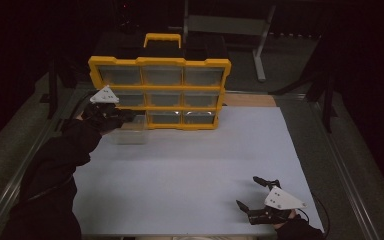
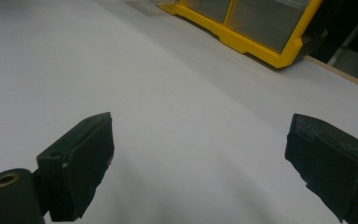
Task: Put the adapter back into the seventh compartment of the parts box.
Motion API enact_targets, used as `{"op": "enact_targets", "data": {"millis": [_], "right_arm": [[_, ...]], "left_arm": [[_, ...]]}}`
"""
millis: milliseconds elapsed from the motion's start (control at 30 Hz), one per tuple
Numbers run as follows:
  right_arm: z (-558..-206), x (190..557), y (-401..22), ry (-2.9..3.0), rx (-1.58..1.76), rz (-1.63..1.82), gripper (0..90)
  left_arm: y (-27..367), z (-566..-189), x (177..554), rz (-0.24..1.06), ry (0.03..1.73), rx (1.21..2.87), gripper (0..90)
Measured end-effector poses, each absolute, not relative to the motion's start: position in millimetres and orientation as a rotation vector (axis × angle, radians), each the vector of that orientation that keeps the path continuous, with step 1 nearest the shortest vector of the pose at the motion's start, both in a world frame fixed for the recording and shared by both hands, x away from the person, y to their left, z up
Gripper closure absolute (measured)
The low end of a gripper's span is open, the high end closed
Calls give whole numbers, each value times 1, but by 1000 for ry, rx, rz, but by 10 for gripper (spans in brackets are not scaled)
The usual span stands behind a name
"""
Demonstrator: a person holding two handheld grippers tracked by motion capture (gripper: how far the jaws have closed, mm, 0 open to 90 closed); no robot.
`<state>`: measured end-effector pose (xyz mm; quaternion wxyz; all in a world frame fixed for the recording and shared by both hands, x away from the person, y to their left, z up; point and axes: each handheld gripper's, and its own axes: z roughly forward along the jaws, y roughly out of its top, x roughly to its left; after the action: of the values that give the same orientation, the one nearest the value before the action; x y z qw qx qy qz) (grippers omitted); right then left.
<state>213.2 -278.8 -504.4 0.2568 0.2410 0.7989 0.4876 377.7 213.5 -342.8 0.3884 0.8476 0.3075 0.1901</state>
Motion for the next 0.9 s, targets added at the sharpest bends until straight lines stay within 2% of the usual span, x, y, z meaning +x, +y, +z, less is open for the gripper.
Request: {"op": "enact_targets", "data": {"millis": [267,900], "right_arm": [[-504,213,-279,2168,655,1322,79],[-504,213,-279,2172,652,1319,79]], "left_arm": [[220,-346,378,573,864,2102,766],[228,-379,389,591,992,2002,766]]}}
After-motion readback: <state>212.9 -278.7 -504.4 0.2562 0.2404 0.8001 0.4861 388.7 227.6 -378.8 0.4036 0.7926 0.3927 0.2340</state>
